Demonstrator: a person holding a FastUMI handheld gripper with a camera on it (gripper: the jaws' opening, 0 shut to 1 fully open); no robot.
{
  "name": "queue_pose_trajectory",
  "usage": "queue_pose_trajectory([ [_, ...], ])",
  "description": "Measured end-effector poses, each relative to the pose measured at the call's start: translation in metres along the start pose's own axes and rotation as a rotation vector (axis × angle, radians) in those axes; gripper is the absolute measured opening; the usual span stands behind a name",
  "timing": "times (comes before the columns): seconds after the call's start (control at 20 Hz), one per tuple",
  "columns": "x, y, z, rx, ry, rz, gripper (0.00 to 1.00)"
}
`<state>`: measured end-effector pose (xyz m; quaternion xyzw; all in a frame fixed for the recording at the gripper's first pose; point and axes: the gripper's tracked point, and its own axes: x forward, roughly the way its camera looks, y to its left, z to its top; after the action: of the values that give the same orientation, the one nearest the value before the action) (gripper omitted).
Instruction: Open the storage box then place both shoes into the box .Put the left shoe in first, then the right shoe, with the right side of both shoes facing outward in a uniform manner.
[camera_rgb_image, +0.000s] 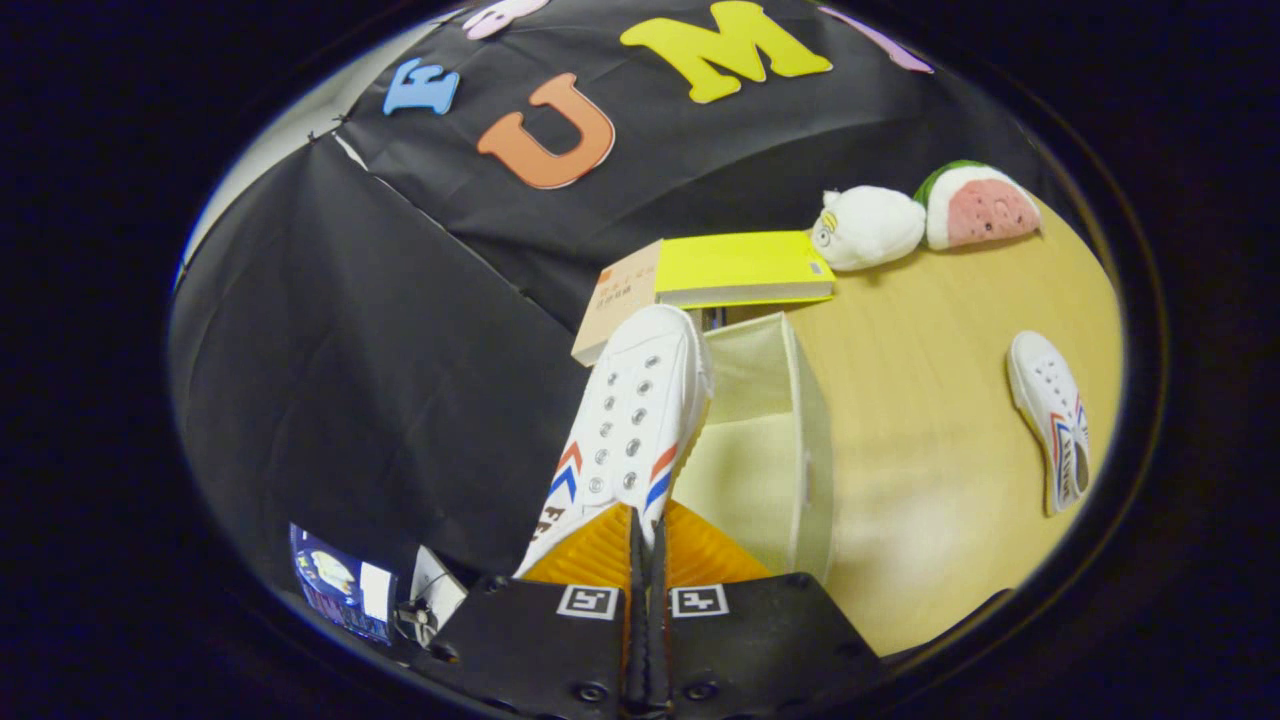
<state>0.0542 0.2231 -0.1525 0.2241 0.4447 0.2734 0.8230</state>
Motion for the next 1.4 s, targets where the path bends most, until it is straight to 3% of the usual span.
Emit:
queue_pose_trajectory([
  [0.45,0.089,-0.017,-0.034,0.1,0.141,-0.152,0.06],
  [0.65,0.109,-0.022,-0.049,0.065,0.199,-0.198,0.09],
  [0.75,0.102,-0.01,-0.036,0.012,0.142,-0.159,0.19],
  [0.8,0.095,-0.007,-0.028,-0.02,0.118,-0.155,0.34],
  [0.85,0.086,-0.008,-0.024,-0.047,0.105,-0.164,0.42],
  [0.9,0.076,-0.009,-0.02,-0.071,0.097,-0.165,0.63],
  [1.05,0.039,-0.002,-0.001,-0.099,0.053,-0.112,1.0],
  [1.4,-0.07,-0.002,0.062,-0.23,-0.162,-0.059,0.99],
])
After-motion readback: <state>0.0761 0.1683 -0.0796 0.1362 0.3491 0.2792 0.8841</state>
